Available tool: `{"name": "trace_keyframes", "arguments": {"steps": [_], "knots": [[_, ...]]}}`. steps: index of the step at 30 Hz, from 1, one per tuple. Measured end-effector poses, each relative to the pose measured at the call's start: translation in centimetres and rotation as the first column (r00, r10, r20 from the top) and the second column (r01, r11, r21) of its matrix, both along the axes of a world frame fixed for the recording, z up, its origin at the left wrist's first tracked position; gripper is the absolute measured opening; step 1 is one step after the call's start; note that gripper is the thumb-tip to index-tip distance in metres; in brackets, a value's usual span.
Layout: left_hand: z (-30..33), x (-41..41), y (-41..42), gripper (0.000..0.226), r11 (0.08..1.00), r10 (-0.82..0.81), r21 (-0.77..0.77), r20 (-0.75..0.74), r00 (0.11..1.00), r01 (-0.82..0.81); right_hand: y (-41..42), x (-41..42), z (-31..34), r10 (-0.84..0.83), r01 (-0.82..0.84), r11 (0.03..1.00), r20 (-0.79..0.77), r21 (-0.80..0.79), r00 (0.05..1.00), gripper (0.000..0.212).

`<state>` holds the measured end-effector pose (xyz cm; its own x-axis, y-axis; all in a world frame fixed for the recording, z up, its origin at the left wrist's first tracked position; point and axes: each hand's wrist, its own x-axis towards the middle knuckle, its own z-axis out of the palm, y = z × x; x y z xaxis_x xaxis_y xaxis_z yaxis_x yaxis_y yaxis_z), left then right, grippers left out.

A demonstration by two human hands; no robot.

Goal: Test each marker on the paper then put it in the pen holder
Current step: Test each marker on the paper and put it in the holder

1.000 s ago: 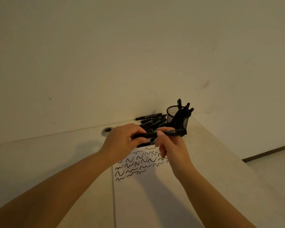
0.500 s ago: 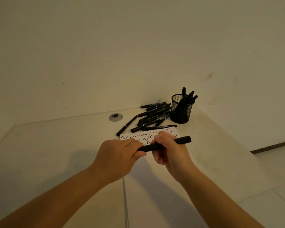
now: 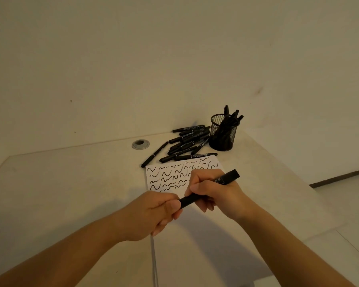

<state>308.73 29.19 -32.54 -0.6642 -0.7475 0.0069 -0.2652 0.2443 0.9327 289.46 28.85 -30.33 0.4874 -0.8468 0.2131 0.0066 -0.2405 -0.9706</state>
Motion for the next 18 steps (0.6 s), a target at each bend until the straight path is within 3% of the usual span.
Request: {"name": "trace_keyframes", "arguments": {"steps": [4, 6, 8, 10, 12, 15, 18], "knots": [[-0.4, 0.7, -0.2, 0.041, 0.941, -0.141, 0.287, -0.148, 0.979, 0.179, -0.3, -1.2, 0.6, 0.019, -0.018, 1.000, 0.048, -0.002, 0.999, 0.012], [-0.8, 2.3, 0.0, 0.044, 0.878, 0.007, 0.466, -0.231, 0.973, 0.105, -1.0, -3.7, 1.2, -0.165, 0.166, 0.986, 0.147, 0.003, 0.975, 0.010], [-1.4, 4.1, 0.0, 0.048, 0.809, 0.290, 0.581, -0.267, 0.919, -0.086, -1.9, -6.0, 1.6, -0.373, 0.385, 0.921, 0.146, -0.062, 0.916, 0.020], [-1.9, 4.7, -0.4, 0.041, 0.828, 0.416, 0.489, -0.205, 0.886, -0.275, -2.6, -6.1, 0.7, -0.525, 0.527, 0.841, 0.055, -0.119, 0.849, 0.023], [-2.3, 3.6, -0.7, 0.033, 0.898, 0.387, 0.269, -0.114, 0.915, -0.347, -3.6, -4.7, -0.7, -0.599, 0.594, 0.800, -0.044, -0.086, 0.800, 0.018], [-3.3, 1.7, -1.0, 0.025, 0.943, 0.333, -0.025, 0.056, 0.941, -0.332, -5.0, -3.2, -2.4, -0.570, 0.591, 0.804, -0.194, 0.071, 0.799, 0.007], [-3.6, 0.6, -1.5, 0.019, 0.929, 0.307, -0.281, 0.218, 0.926, -0.242, -6.3, -2.0, -3.3, -0.547, 0.583, 0.797, -0.220, 0.157, 0.808, 0.008]]}}
